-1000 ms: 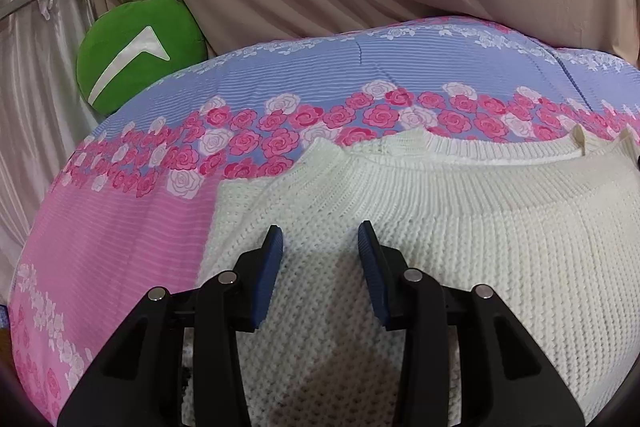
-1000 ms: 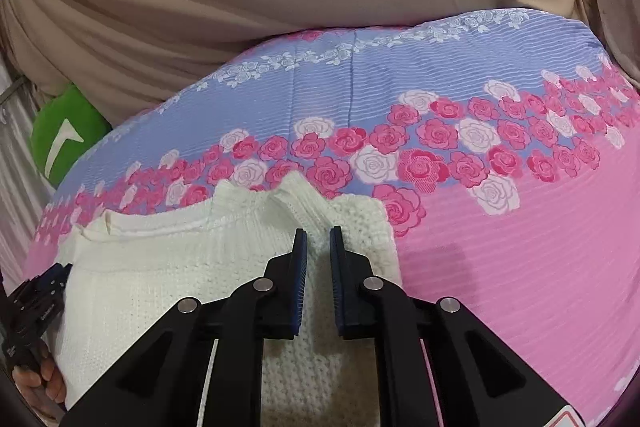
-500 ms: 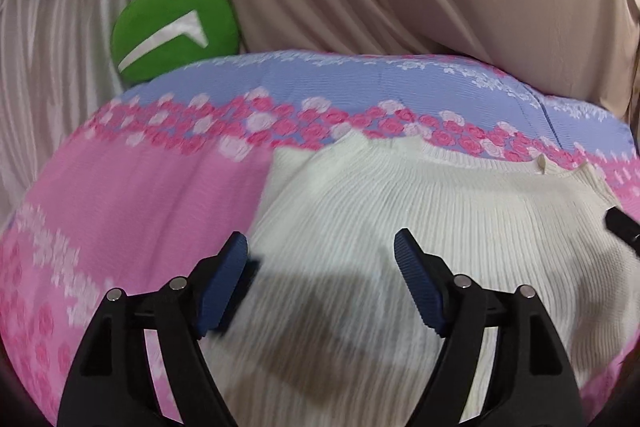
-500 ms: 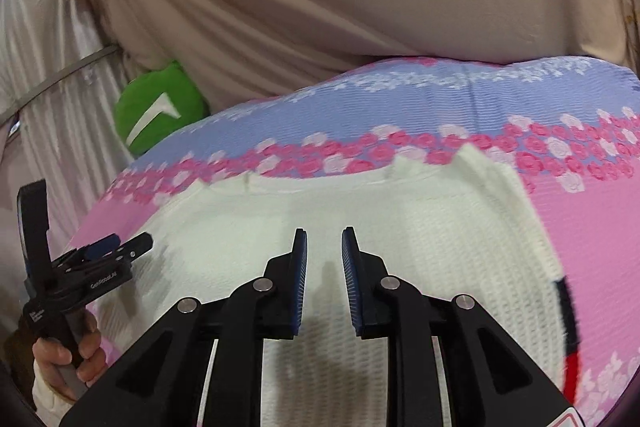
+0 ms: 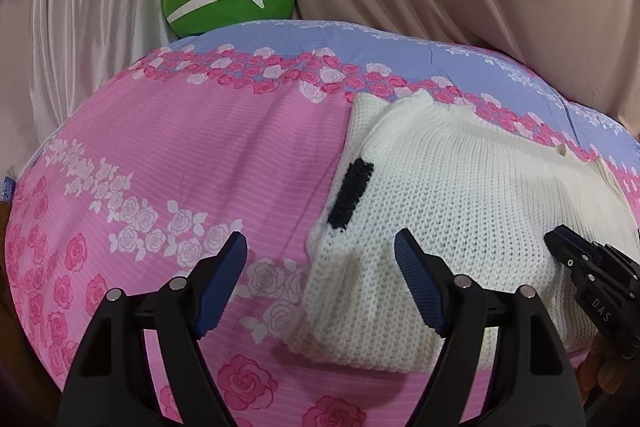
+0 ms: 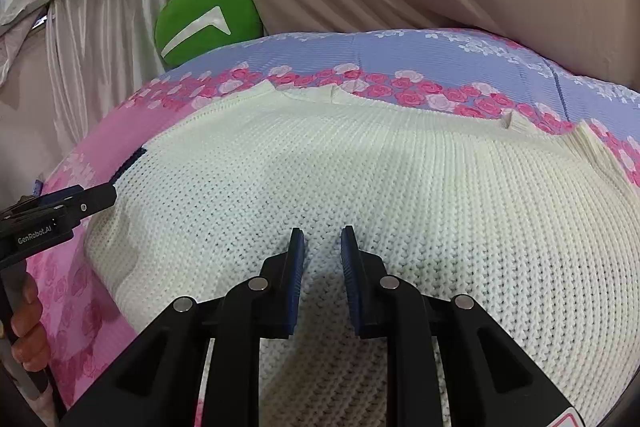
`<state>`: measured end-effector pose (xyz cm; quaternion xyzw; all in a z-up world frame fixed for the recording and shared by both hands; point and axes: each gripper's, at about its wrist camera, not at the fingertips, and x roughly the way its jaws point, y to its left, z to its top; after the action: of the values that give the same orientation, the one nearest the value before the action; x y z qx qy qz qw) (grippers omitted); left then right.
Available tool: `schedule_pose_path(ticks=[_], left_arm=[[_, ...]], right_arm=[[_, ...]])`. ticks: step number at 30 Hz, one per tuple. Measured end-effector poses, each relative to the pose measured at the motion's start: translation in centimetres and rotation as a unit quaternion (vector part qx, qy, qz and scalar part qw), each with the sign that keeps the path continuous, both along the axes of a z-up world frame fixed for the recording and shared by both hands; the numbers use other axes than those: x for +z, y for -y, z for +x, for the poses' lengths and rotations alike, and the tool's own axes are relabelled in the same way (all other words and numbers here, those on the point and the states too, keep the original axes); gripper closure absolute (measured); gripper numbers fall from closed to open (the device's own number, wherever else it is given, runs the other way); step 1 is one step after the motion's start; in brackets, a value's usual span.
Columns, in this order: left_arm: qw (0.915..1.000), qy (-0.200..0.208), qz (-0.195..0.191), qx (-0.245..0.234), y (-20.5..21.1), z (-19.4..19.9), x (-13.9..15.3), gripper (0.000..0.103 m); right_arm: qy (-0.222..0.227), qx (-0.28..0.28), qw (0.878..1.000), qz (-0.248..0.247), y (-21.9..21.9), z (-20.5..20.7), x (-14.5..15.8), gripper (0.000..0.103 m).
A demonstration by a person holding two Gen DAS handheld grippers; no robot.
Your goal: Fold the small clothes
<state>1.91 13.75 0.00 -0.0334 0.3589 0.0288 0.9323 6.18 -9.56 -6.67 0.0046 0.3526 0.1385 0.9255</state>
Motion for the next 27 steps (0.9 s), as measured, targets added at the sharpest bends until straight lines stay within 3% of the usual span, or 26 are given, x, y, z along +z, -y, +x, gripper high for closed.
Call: schedule_pose_path(ticks=[6, 10, 12, 14, 27], left_arm=[[0.9999, -0.007, 0.001, -0.007, 0.5, 0.4, -0.4, 0.029], [0.9998, -0.016, 0.001, -0.011, 0.8, 0.7, -0.9, 0.029], [0.9997, -0.02, -0.001, -0.013, 1.0, 0.7, -1.1, 0.027], [0.9996, -0.021, -0.006, -0.015, 1.0, 0.8, -1.3, 0.019], [0.9987, -0.038, -0.028, -0.021, 1.6, 2.6, -3.0, 0.013]], right_arm=[[0.012, 0.015, 0.999, 0.039, -0.4, 0.4, 2.5, 0.082], [-0.032, 0.02, 0.999, 0.017, -1.9, 2.7, 0.0, 0.082], [-0.018, 0.021, 1.0, 0.011, -2.2, 2.3, -0.2, 0.082], [-0.014, 0.018, 1.0, 0.014, -2.0, 2.0, 0.2, 0.082], [-0.014, 0.016, 0.999, 0.038, -1.2, 1.5, -0.2, 0.082]])
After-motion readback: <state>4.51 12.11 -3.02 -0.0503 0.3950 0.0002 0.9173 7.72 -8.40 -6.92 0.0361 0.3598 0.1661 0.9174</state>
